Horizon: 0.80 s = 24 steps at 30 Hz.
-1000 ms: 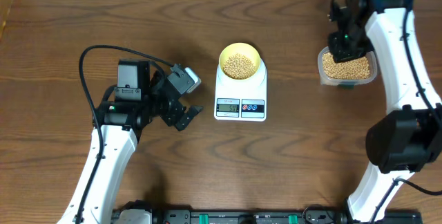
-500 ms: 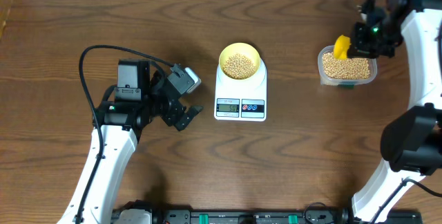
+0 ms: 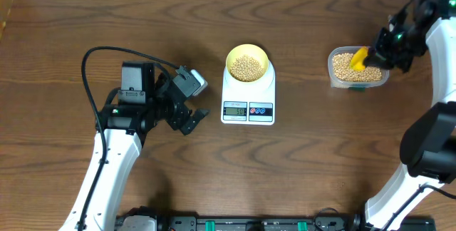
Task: Scoop item into bowl and weigh 50g on scale
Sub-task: 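Lower the scoop into the soybean tub with the right gripper, then open the right gripper to release the scoop in the tub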
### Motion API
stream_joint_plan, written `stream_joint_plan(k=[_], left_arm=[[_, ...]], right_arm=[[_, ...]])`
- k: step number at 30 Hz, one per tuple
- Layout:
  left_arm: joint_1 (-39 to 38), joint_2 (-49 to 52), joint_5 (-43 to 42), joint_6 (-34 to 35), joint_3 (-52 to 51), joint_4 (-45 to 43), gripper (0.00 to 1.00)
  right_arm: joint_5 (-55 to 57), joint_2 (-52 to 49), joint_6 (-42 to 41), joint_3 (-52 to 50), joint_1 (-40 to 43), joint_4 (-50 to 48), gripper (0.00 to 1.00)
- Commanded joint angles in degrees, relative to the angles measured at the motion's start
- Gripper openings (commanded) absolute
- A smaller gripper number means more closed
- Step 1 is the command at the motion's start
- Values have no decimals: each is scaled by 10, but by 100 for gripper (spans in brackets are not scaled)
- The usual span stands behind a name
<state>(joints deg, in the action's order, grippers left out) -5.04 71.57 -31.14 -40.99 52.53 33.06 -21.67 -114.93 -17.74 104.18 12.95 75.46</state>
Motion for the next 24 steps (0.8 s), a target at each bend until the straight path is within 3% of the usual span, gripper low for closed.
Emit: stream_joint_plan(k=[1, 8, 11, 13, 18, 24], left_arm=[[2, 3, 3, -10, 1, 2, 97], [2, 3, 3, -10, 1, 2, 98], [2, 3, 3, -10, 1, 2, 98], [2, 3, 3, -10, 1, 2, 98], [2, 3, 3, -10, 1, 2, 98], [2, 3, 3, -10, 1, 2, 98]], right_arm=[[-32, -5, -91, -32, 4, -14, 1], [-33, -5, -101, -44, 9, -13, 1], [-33, -5, -101, -44, 11, 1, 18], [-33, -5, -99, -44, 15, 14, 40], [-33, -5, -83, -44, 26, 36, 59], [-28, -5, -73, -44, 36, 64, 73]])
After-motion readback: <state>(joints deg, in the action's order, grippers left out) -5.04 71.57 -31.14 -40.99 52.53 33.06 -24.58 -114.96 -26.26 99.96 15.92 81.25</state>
